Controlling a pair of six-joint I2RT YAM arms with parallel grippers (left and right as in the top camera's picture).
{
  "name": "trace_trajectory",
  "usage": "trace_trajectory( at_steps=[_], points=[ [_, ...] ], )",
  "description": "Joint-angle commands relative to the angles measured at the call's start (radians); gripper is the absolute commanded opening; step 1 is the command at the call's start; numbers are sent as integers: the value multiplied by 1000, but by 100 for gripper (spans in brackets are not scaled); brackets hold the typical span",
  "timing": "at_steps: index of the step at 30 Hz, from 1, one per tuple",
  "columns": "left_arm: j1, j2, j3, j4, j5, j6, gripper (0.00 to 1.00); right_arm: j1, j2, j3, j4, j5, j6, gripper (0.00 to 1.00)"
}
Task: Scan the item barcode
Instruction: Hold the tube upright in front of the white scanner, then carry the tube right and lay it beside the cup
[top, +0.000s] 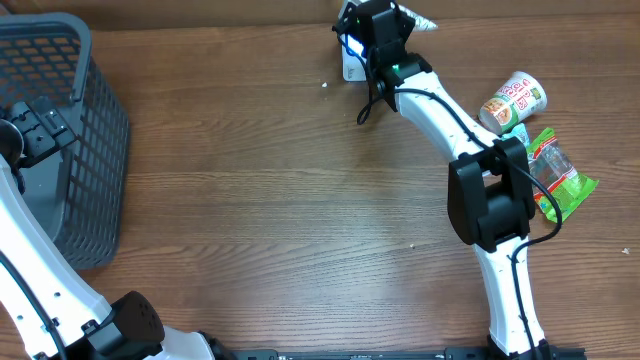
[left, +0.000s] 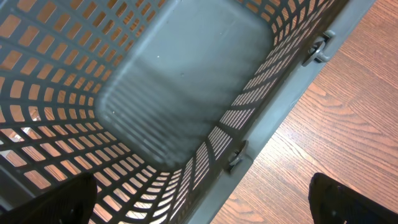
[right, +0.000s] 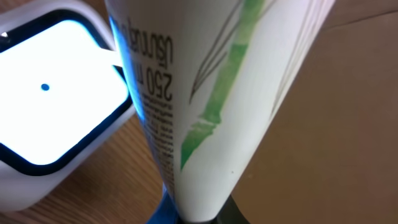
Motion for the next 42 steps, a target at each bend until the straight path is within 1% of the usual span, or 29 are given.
trace_trajectory(
  at_steps=[1, 4, 7, 10, 15, 19, 27, 29, 30, 31, 33, 35, 37, 38, 39, 40, 41, 42],
  points=[
    [-3, -10, 16, 2, 2, 0, 100, -26, -4, 19, -5, -12, 18, 4],
    [-3, -10, 16, 2, 2, 0, 100, -32, -3, 19, -56, -24, 13, 4],
    [-3, -10, 16, 2, 2, 0, 100, -35, -3, 19, -57, -29, -100, 4],
    [-3, -10, 16, 2, 2, 0, 100, -35, -3, 19, -47, -29, -170, 4],
    [-3, -10, 16, 2, 2, 0, 100, -35, -3, 19, -17, -29, -169, 4],
    [-3, -10, 16, 2, 2, 0, 100, -36, 8, 19, 47, -35, -170, 4],
    [-3, -10, 16, 2, 2, 0, 100, -36, 25, 19, 42, -45, -158, 4],
    [-3, -10, 16, 2, 2, 0, 100, -31, 15, 19, 37, -71, -84, 4],
    [-3, -10, 16, 2, 2, 0, 100, -25, -13, 19, 8, -115, -43, 4],
    [-3, -10, 16, 2, 2, 0, 100, -24, -27, 19, -10, -134, -32, 4],
    [-3, -10, 16, 2, 2, 0, 100, -21, -100, 19, -96, -176, 32, 4],
    [-3, -10, 16, 2, 2, 0, 100, -22, -174, 19, -191, -186, 125, 4],
    [-3, -10, 16, 2, 2, 0, 100, -19, -312, 19, -377, -209, 394, 4],
    [-3, -10, 16, 2, 2, 0, 100, -19, -362, 19, -441, -222, 517, 4],
    [-3, -10, 16, 2, 2, 0, 100, -23, -463, 19, -581, -239, 817, 4],
    [-3, -10, 16, 2, 2, 0, 99, -29, -500, 19, -637, -243, 927, 4],
    [-3, -10, 16, 2, 2, 0, 100, -47, -557, 19, -744, -257, 1116, 4],
    [-3, -10, 16, 2, 2, 0, 100, -69, -598, 19, -833, -285, 1239, 4]
  ],
)
